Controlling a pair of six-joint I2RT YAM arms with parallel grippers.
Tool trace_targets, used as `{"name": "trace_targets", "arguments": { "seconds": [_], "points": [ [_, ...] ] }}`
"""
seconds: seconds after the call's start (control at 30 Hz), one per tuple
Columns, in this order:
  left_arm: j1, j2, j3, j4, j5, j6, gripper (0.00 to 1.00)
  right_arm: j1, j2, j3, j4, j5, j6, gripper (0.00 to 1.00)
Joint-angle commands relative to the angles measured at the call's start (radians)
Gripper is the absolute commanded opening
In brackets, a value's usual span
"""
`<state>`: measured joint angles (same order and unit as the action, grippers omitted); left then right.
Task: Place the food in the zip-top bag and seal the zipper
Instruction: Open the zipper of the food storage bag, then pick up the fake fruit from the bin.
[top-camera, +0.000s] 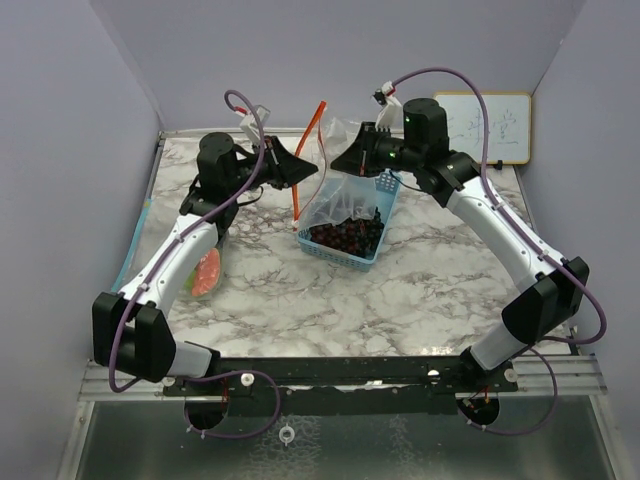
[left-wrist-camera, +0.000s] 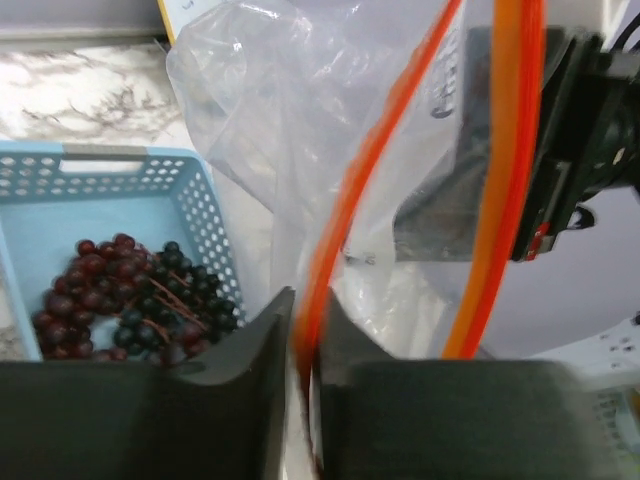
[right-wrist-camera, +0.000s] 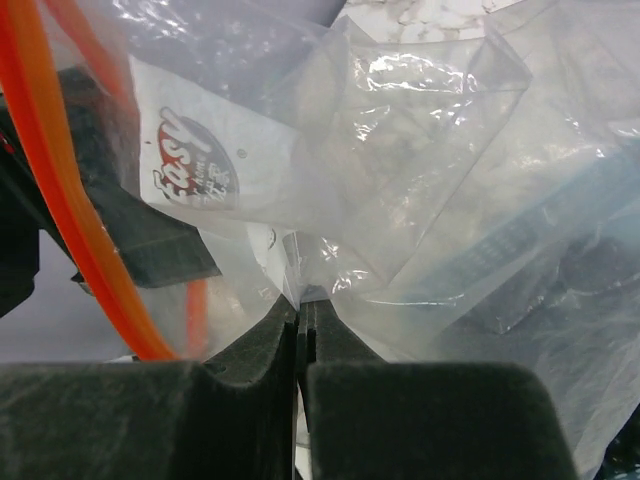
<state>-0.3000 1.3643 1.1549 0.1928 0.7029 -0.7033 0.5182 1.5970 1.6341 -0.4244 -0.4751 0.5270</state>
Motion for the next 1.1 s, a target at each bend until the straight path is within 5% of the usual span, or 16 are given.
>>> {"name": "trace_targets", "arguments": {
  "seconds": [0.0, 0.2, 0.4, 0.5, 0.7, 0.87, 1.07],
  "points": [
    [-0.004, 0.024, 0.055, -0.064, -0.001, 0.065, 0.00, 0.008, 0.003, -0.009, 0.080, -0.060, 0.043, 0.02],
    [0.032, 0.009, 0.255, -0.565, -0.501, 0.334, 0.00, 0.006, -0.009, 0.006, -0.016, 0.119, -0.014, 0.02],
    [0.043, -0.040, 0.312, -0.736, -0.920, 0.474, 0.00, 0.005, -0.006, 0.009, -0.062, 0.360, -0.015, 0.03],
    [0.042, -0.058, 0.314, -0.758, -0.989, 0.511, 0.00, 0.005, 0.032, 0.051, 0.003, 0.245, -0.047, 0.29],
    [0.042, -0.075, 0.332, -0.776, -1.074, 0.547, 0.00, 0.005, 0.047, 0.076, 0.136, 0.095, -0.038, 0.64],
    [0.042, -0.075, 0.335, -0.783, -1.104, 0.567, 0.00, 0.005, 0.119, 0.135, -0.116, 0.193, -0.053, 0.64],
    [0.029, -0.062, 0.258, -0.765, -1.022, 0.502, 0.00, 0.012, 0.188, 0.014, -0.278, 0.330, -0.073, 0.65]
  ]
}}
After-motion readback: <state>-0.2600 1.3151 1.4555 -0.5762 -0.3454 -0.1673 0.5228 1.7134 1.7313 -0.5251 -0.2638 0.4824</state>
